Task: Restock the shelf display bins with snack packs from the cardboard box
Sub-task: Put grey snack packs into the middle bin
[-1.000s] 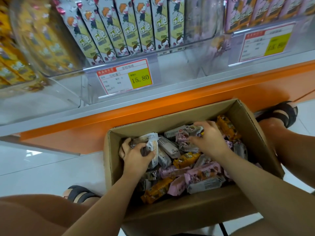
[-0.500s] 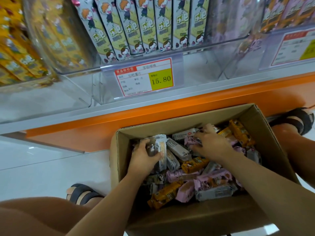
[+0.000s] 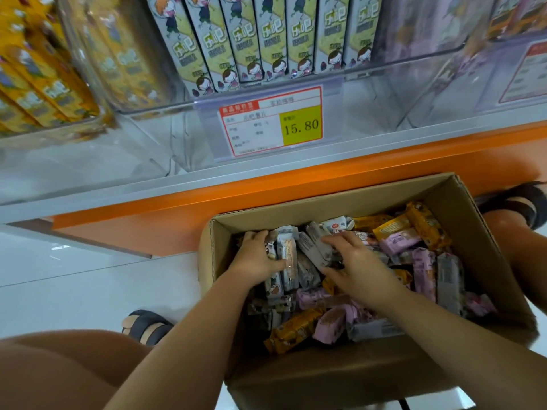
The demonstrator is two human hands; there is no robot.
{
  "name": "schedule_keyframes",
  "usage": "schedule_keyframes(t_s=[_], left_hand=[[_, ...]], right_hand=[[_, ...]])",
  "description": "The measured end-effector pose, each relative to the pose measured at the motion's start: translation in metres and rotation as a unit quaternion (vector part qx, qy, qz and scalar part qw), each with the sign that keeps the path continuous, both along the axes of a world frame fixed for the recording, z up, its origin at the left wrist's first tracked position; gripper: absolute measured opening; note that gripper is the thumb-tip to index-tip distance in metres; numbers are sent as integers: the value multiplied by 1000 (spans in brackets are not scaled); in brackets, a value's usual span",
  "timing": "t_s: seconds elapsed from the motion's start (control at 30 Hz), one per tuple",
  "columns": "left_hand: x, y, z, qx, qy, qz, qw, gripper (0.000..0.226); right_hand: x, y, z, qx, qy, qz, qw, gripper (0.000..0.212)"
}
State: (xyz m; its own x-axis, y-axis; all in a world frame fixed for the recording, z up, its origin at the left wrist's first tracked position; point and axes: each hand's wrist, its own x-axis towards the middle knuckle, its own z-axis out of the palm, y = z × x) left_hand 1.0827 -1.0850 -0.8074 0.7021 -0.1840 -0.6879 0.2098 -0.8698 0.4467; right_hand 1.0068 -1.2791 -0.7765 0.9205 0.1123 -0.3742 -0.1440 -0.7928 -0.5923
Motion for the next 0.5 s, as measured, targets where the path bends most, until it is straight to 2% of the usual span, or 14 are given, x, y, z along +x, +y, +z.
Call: schedule_keyframes(t_s=[0.17,0.33,0.5], left_hand=[[7,0,0,26,43,-17,999,94],[3,-2,-1,-6,58,-9,998,83],[-19,-10,-5,-61,12,122,991,89]], right_hand=[[-1,6,-4,29,56,5,998,66],[-1,10,-5,25,61,0,998,74],[1,15,-8,21,63,1,998,80]])
